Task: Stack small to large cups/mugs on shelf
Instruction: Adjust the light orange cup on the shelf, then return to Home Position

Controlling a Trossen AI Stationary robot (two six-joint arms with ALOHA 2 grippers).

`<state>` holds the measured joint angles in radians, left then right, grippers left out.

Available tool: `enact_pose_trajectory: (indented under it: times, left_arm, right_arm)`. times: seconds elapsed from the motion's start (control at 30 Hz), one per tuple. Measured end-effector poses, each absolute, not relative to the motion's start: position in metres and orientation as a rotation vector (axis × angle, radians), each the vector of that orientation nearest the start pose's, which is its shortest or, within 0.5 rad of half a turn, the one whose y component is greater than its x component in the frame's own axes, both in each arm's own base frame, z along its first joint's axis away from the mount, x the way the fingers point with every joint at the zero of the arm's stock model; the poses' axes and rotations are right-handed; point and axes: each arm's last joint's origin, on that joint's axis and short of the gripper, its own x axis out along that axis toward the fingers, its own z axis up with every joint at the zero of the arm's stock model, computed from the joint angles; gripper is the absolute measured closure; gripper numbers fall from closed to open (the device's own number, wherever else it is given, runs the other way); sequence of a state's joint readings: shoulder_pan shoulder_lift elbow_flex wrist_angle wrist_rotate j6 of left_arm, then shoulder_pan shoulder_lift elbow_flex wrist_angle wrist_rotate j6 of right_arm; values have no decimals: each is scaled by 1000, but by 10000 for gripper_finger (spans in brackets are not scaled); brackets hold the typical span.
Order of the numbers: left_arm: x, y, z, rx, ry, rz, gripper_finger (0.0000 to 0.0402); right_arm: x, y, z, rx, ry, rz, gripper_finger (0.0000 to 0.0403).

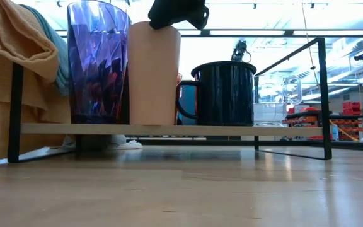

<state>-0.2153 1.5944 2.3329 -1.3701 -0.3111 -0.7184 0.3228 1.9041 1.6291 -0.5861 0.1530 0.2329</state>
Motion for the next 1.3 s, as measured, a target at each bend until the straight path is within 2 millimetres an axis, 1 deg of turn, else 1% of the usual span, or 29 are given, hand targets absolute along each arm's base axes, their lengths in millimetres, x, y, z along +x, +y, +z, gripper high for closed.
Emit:
enact_pose_trajectory:
  times: [0.43,0.77,0.9,1.07,1.17,1.23,1.3]
  left_arm:
    - [240,-44,520,-525,546,302,280]
    - [241,-44,521,-511,538,293,277]
    - [241,-44,521,-508,538,292,281]
    - [241,-44,521,-495,540,289,281]
    - [241,-44,521,-475,543,283,278]
    - [241,-44,521,-455,546,278,278]
    - [241,-43,521,-430,546,281,280]
  right_arm:
    - [404,120,271,11,843,21,329]
    - [408,107,271,11,843,-4,329]
    - [407,108,271,14,848,22,329]
    - [404,119,271,8,860,75,329]
    - [399,125,275,4,859,99,329]
    - [395,128,283,-13,856,114,329]
    - [391,128,298,-21,827,118,329]
